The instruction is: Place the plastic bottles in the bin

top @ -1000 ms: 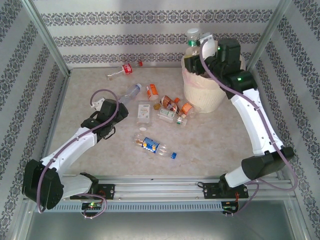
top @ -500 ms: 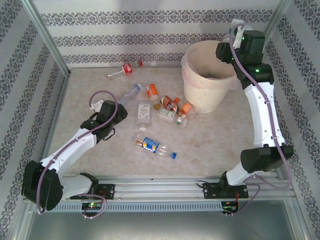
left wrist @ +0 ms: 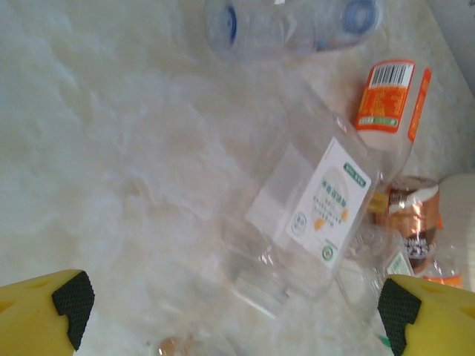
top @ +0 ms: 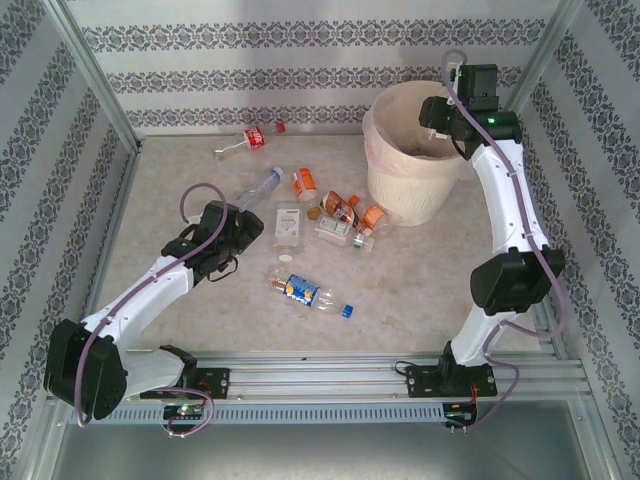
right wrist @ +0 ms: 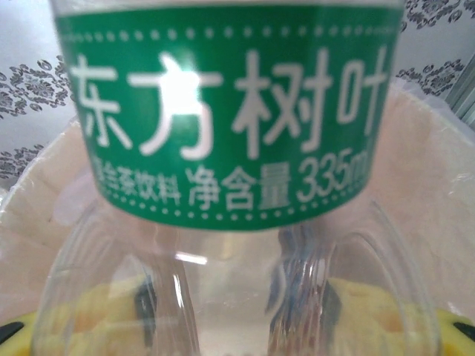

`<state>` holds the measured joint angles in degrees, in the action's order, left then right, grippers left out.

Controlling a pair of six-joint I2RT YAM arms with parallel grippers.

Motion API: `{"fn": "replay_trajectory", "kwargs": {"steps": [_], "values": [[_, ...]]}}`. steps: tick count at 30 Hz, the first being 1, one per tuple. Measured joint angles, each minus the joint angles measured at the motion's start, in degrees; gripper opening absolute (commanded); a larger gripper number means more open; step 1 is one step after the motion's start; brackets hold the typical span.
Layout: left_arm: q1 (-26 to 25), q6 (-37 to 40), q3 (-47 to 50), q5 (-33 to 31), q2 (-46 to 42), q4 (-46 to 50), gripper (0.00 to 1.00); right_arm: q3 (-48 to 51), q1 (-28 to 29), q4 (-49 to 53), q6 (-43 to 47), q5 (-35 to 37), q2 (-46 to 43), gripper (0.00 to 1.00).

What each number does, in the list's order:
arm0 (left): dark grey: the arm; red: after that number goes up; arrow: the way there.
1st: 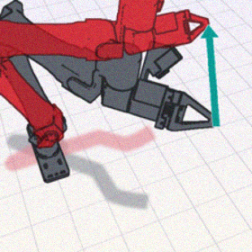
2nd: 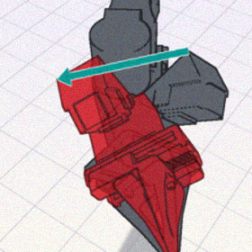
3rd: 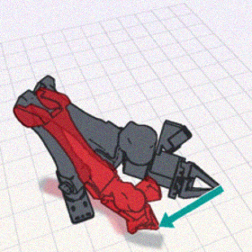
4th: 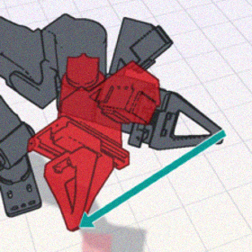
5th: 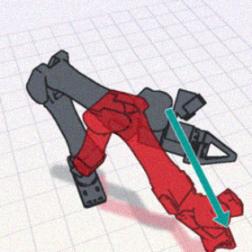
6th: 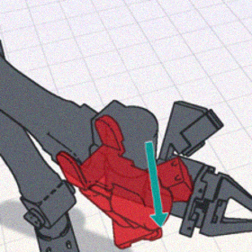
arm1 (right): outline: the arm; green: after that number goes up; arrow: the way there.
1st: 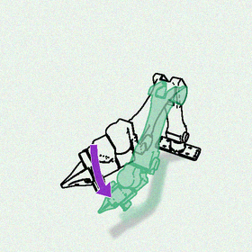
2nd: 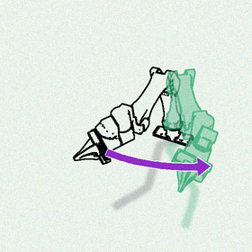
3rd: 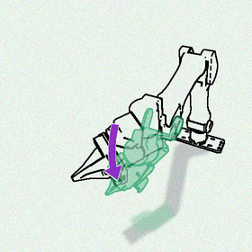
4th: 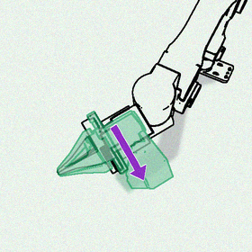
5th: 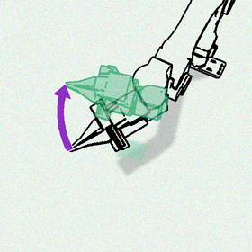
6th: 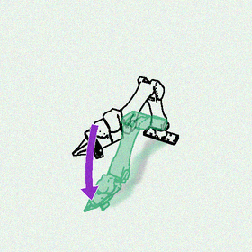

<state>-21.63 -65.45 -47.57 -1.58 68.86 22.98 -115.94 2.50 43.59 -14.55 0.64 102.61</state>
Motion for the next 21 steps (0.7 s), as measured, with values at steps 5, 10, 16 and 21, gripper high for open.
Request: {"fn": "replay_trajectory", "kwargs": {"steps": [5, 10, 16, 21], "values": [[-0.46, -4.55, 1.20, 4.28, -0.15, 0.85, 1.00, -2.01, 1.05, 1.46, 0.42, 0.02, 1.18, 0.86], [-2.16, -8.00, 3.02, 6.69, -0.74, 2.45, 1.00, -2.54, 2.67, 1.64, 1.36, 0.74, 0.92, 0.98], [-4.48, -10.93, 4.24, 7.61, -0.76, 3.48, 1.00, -0.55, 4.63, 0.76, 1.68, 2.97, -2.36, 0.98], [-6.75, -12.48, 4.31, 7.98, -0.24, 3.58, 1.00, 6.93, 7.93, -2.86, 3.23, 5.57, -10.40, 0.98]]}}
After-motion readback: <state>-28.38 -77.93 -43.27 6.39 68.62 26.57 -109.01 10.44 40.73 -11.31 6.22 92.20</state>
